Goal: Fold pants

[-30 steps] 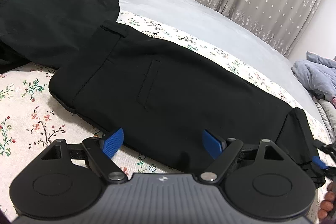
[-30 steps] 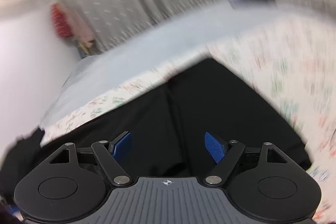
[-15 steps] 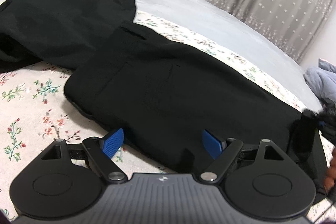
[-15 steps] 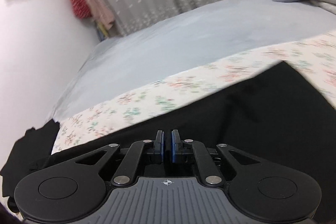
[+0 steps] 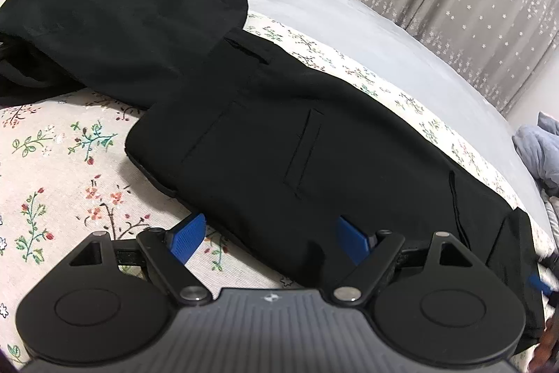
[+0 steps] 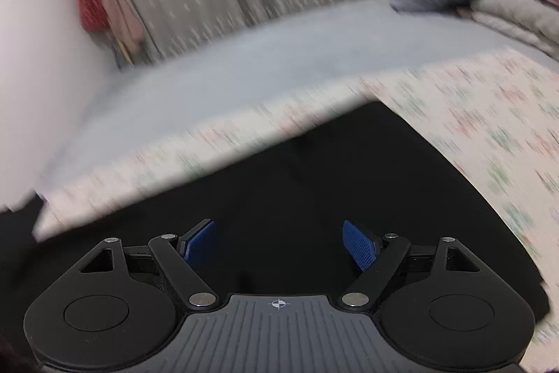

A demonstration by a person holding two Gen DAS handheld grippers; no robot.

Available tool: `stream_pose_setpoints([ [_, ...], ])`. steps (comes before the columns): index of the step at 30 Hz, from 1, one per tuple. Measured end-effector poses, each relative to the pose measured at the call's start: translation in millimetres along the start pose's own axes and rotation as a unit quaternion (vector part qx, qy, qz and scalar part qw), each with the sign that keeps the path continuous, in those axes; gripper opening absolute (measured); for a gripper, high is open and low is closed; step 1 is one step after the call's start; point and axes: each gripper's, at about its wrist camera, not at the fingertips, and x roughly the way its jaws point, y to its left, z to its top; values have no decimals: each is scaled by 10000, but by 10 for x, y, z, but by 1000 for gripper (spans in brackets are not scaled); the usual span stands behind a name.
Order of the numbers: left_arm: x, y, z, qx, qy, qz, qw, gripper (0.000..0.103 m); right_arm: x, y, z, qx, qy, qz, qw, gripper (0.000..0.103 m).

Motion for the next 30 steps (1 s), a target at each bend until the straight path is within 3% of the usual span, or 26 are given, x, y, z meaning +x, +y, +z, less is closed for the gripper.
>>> stream_pose_setpoints([
  [6, 56, -31, -5, 87, 44, 16, 10000, 91, -13, -24, -219, -347, -25, -542, 9979, 71],
  [8, 75, -26, -9, 75, 88, 30, 9999, 91, 25, 42, -256, -444, -50, -538, 9976, 39],
  [9, 95, -27, 5, 74, 108, 27, 9999, 91, 79, 77, -273, -569, -18, -525, 9970, 15],
  [10, 89, -28, 4, 72, 113, 28, 9999, 91, 106, 120, -260, -613, 9, -535, 9967, 4],
  [15, 82, -16, 38, 7, 94, 81, 9999, 90, 87, 292, -33, -325, -89, 26, 9994, 3],
  [19, 87, 19, 48, -83, 109, 100, 9999, 91, 157, 678, 135, -328, -57, 530, 9980, 0],
  [25, 84, 36, 41, -109, 121, 101, 9998, 90, 579, 1295, 306, -365, 82, 1368, 9899, 1],
  [27, 76, 39, 34, -127, 129, 96, 9998, 91, 656, 1399, 324, -522, 183, 1356, 9892, 8],
  [30, 66, 49, 41, -155, 154, 64, 9997, 91, 519, 1372, 235, -796, 44, 1087, 9909, 9],
])
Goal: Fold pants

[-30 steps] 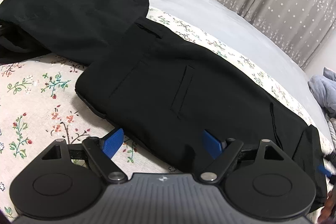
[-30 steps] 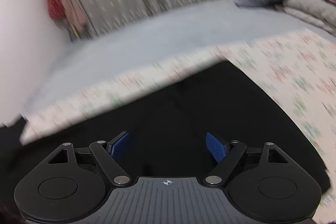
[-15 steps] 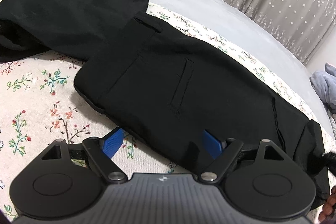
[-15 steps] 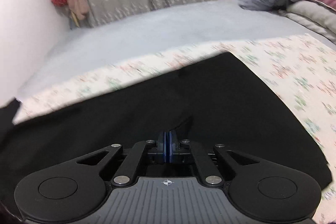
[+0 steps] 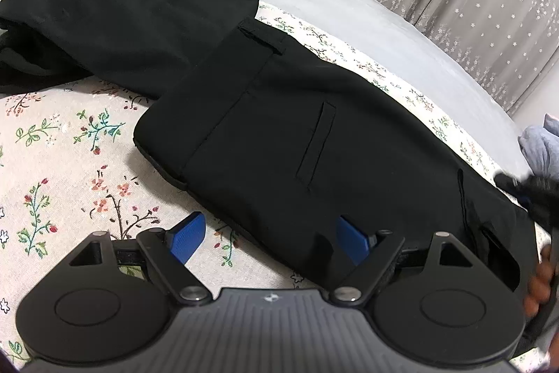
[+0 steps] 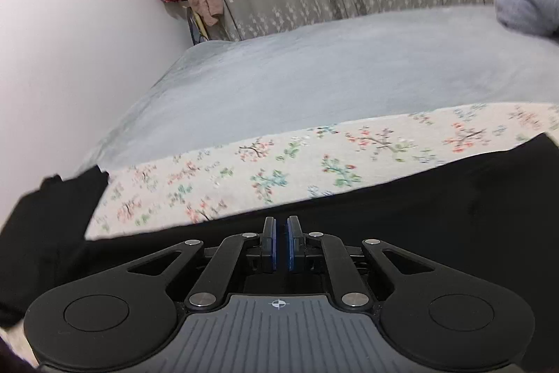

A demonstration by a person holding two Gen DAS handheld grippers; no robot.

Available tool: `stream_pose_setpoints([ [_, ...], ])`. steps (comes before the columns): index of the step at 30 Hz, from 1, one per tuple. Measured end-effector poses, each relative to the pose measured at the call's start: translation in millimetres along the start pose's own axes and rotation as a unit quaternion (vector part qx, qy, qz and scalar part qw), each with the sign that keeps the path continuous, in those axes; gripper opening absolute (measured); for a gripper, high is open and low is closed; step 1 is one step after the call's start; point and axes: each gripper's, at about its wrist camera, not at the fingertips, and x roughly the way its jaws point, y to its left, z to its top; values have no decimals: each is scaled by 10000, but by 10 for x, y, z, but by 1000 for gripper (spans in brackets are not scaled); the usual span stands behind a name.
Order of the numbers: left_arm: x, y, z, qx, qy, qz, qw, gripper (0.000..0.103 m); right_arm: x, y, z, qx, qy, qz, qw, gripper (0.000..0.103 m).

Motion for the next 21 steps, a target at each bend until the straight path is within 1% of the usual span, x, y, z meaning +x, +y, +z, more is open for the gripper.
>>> stream_pose_setpoints([
  [1, -6, 4, 6, -5, -3, -15, 10000, 91, -85, -29, -59, -137, -23, -99, 9999, 10],
  [2, -12, 5, 7, -7, -11, -25, 10000, 91, -166, -60, -111, -327, -88, -287, 9990, 12],
  [3, -17, 4, 8, -8, -16, -28, 10000, 90, -251, -98, -172, -610, -141, -507, 9967, 17],
  [4, -21, 5, 10, -7, -17, -32, 10000, 91, -298, -107, -227, -989, -118, -733, 9923, 21],
  [5, -17, 7, 11, -2, -23, -37, 10000, 91, -312, -89, -278, -1406, -8, -891, 9861, 24],
  [7, -9, -12, 2, 38, -23, -28, 10000, 91, -295, 0, -366, -2102, 246, -853, 9736, 32],
  [8, -4, -21, -5, 60, -17, -24, 10000, 91, -276, 89, -416, -2503, 347, -843, 9639, 33],
  [10, 6, -32, -20, 94, 8, -31, 10000, 91, -205, 262, -516, -3213, 446, -1018, 9404, 33],
  [12, 16, -35, -26, 115, 19, -26, 9999, 91, -74, 362, -595, -3668, 620, -1265, 9196, 33],
  [13, 21, -33, -20, 109, 29, -25, 9999, 91, 4, 361, -640, -3801, 731, -1385, 9116, 29],
  [14, 25, -25, -14, 87, 41, -33, 9999, 91, 43, 362, -658, -3833, 808, -1429, 9089, 27],
  [15, 25, -10, -4, 44, 52, -52, 10000, 91, 26, 368, -652, -3817, 791, -1419, 9099, 27],
  [16, 22, 4, 6, 7, 52, -66, 10000, 91, -36, 374, -631, -3754, 705, -1353, 9142, 27],
  [17, 18, 17, 17, -25, 48, -71, 10000, 91, -160, 384, -586, -3602, 509, -1190, 9239, 29],
  [18, 15, 29, 26, -52, 41, -67, 10000, 91, -298, 391, -543, -3423, 317, -980, 9339, 35],
  [19, 15, 33, 34, -76, 36, -62, 9999, 90, -402, 389, -541, -3336, 211, -858, 9385, 39],
  [20, 15, 36, 35, -93, 39, -63, 9999, 91, -452, 408, -554, -3392, 218, -795, 9371, 42],
  [21, 17, 35, 33, -104, 51, -70, 9999, 91, -444, 428, -589, -3529, 283, -838, 9315, 42],
])
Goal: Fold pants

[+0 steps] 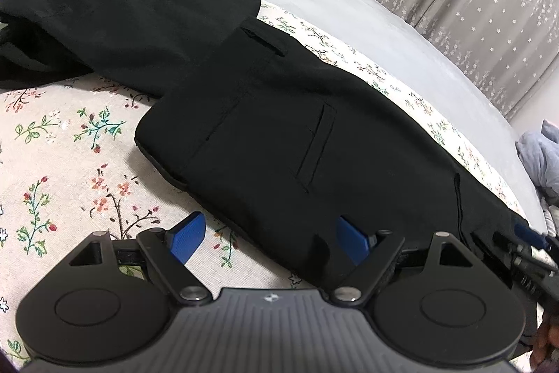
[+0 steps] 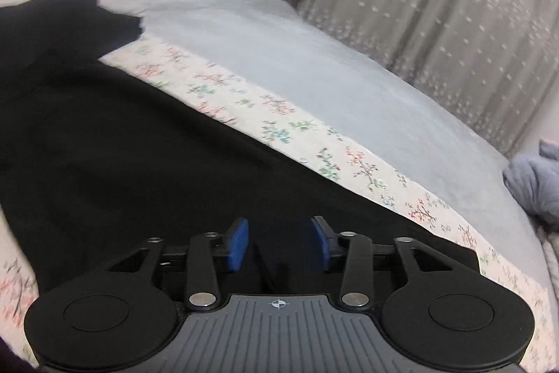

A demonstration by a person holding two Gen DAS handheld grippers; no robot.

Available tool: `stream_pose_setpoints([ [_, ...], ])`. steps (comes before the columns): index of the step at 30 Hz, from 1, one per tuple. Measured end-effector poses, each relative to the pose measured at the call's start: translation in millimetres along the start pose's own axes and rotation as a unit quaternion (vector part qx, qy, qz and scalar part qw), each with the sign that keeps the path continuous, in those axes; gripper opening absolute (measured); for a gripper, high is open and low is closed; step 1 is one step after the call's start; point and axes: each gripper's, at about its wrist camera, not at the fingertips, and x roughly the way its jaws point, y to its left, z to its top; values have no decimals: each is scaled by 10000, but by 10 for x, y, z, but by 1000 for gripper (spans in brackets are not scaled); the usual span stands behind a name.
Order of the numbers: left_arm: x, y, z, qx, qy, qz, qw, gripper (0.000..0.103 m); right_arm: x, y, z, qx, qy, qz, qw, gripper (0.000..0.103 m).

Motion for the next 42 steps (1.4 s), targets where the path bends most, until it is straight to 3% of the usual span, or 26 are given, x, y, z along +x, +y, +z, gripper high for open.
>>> stream_pose_setpoints([
  [3, -15, -11, -22, 25, 33, -40, 10000, 91, 226, 87, -94, -324, 466, -136, 9983, 40],
  [7, -20, -22, -16, 62, 22, -71, 10000, 91, 377, -27, -215, 68, 676, 1, 9977, 34],
  [8, -16, -17, -12, 50, 24, -69, 10000, 91, 357, -69, -208, 194, 653, 109, 9976, 30],
  [10, -5, -16, -10, 33, 41, -72, 10000, 91, 364, -142, -171, 421, 651, 288, 9966, 9],
  [12, 1, -20, -15, 44, 54, -68, 10000, 91, 420, -179, -129, 462, 682, 28, 9966, 1],
  [18, -2, -27, -13, 59, 21, -44, 10000, 91, 283, -416, 200, 1689, -76, 200, 9854, 0],
  [23, 9, -21, -6, 48, 49, -50, 10000, 91, 586, -362, 373, 2115, -26, 180, 9772, 0],
  [24, 7, -21, -1, 46, 44, -54, 10000, 91, 638, -347, 373, 2163, 40, 290, 9759, 2],
  [25, 7, -18, 5, 41, 44, -56, 10000, 91, 745, -312, 364, 2158, 166, 403, 9755, 13],
  [27, 5, -6, 10, 10, 50, -56, 10000, 91, 899, -207, 322, 2040, 570, 599, 9755, 21],
  [30, -7, 4, 18, -7, 54, -68, 10000, 91, 663, -175, 215, 2108, 205, 556, 9757, 41],
  [31, -13, 9, 21, 3, 52, -70, 10000, 91, 513, -220, 152, 2285, -15, 592, 9717, 52],
  [32, -16, 7, 20, 14, 50, -73, 10000, 91, 357, -273, 75, 2452, -202, 644, 9671, 57],
  [35, -13, 5, 16, 22, 41, -62, 10000, 91, 74, -361, -120, 2428, -258, 506, 9684, 59],
  [38, -2, -6, 3, 31, 34, -23, 10000, 90, 158, -249, -386, 2305, 308, 792, 9694, 59],
  [42, 18, -9, -21, 49, 38, 29, 10000, 91, 183, -72, -503, 2222, 134, 586, 9732, 60],
])
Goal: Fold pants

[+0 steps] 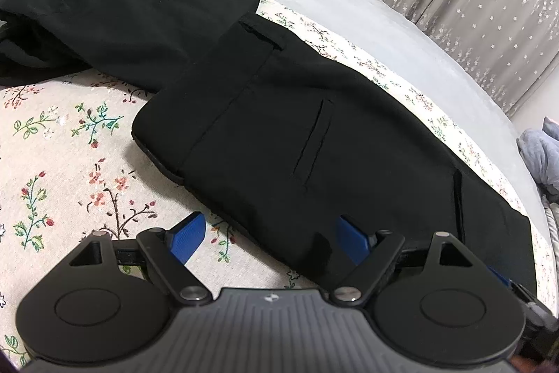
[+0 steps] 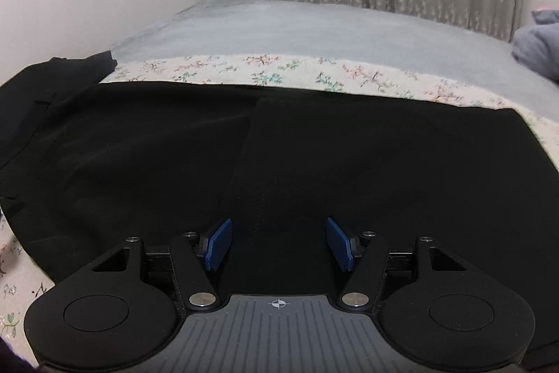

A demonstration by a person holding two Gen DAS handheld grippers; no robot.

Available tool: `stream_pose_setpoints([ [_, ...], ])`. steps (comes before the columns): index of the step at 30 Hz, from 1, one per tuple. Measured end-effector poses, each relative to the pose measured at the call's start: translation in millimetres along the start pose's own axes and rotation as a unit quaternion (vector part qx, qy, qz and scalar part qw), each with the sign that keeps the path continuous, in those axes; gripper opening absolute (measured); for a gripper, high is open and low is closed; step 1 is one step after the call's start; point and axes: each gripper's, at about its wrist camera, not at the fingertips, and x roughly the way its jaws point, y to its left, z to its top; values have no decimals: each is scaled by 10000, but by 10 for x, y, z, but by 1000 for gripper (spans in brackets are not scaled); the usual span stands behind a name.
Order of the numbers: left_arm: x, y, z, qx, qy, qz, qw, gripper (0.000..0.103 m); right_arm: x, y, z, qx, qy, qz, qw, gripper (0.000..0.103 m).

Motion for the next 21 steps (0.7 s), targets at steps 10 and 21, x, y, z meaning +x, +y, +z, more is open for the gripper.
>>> stream_pose_setpoints([
  [10, -27, 265, 85, -483, -107, 326, 9982, 91, -215, 354, -225, 74, -46, 345, 9994, 62],
  [21, -129, 697, 185, -1582, -390, 436, 9857, 95, -741, 401, -466, 441, -322, 627, 9965, 62],
])
